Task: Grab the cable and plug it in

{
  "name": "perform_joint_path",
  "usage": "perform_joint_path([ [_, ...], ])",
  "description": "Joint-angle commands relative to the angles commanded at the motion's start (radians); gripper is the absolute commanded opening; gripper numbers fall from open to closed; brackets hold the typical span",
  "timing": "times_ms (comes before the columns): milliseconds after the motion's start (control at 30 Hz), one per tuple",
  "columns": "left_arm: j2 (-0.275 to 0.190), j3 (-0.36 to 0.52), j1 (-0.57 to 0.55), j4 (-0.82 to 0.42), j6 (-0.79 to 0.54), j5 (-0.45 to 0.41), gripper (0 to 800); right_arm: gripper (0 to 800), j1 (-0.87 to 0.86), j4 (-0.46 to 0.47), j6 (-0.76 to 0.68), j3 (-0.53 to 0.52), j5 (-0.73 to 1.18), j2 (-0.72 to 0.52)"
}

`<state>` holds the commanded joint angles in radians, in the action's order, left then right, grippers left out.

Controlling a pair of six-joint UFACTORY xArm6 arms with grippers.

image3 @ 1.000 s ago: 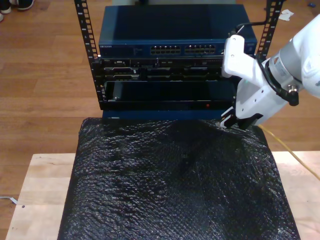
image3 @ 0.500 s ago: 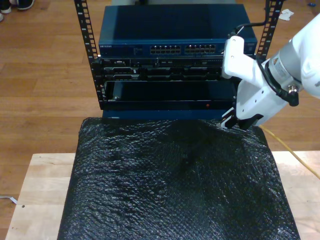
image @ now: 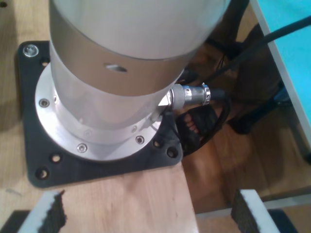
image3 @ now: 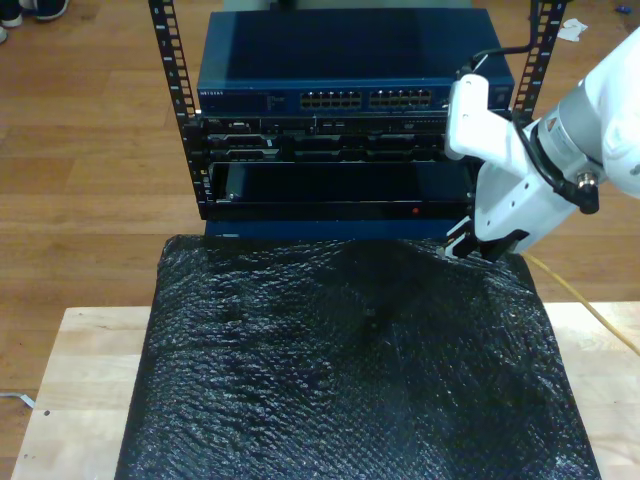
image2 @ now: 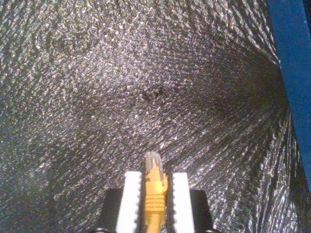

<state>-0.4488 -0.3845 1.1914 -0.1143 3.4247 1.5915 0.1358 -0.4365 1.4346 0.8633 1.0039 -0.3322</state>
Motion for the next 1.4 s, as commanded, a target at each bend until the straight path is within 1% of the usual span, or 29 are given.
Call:
perform_joint_path([
  [33, -0.006, 0.011, 0.0, 0.002, -0.002, -0.015, 799, 0, 0.0, 0.0, 0.0, 0.0, 0.0, 0.0],
  [133, -0.044, 0.029, 0.002, 0.0, -0.015, -0.048, 799, 0, 0.0, 0.002, 0.0, 0.0, 0.0, -0.002],
  [233, -0.052, 0.055, 0.002, 0.002, -0.038, -0.06, 799, 0, 0.0, 0.002, 0.0, 0.0, 0.0, -0.002],
  [300, -0.054, 0.075, 0.002, 0.003, -0.044, -0.083, 799, 0, 0.0, 0.002, 0.0, 0.0, 0.0, -0.002],
  [367, -0.06, 0.078, 0.012, 0.003, -0.057, -0.095, 800, 0, 0.0, 0.002, 0.0, 0.0, 0.0, -0.002],
  [500, -0.06, 0.081, 0.06, 0.002, -0.086, -0.118, 800, 0, 0.0, 0.002, 0.0, 0.0, 0.0, -0.002],
  [600, -0.064, 0.097, 0.084, 0.003, -0.129, -0.18, 800, 0, 0.0, 0.002, 0.0, 0.0, 0.003, -0.002],
  [767, -0.069, 0.144, 0.161, 0.008, -0.198, -0.269, 800, 0, 0.0, 0.002, 0.0, 0.002, 0.005, -0.002],
  [867, -0.069, 0.18, 0.169, 0.008, -0.212, -0.336, 800, 0, 0.0, 0.003, 0.0, 0.002, 0.003, -0.002],
  [1000, -0.069, 0.224, 0.172, 0.009, -0.215, -0.411, 800, 0, 0.002, 0.031, 0.0, 0.005, 0.0, -0.002],
  [1233, -0.06, 0.261, 0.173, 0.009, -0.215, -0.466, 800, 0, 0.003, 0.035, 0.002, 0.005, -0.005, 0.0],
  [1400, -0.058, 0.265, 0.175, 0.009, -0.215, -0.482, 800, 0, 0.005, 0.035, 0.008, 0.006, -0.089, 0.0],
])
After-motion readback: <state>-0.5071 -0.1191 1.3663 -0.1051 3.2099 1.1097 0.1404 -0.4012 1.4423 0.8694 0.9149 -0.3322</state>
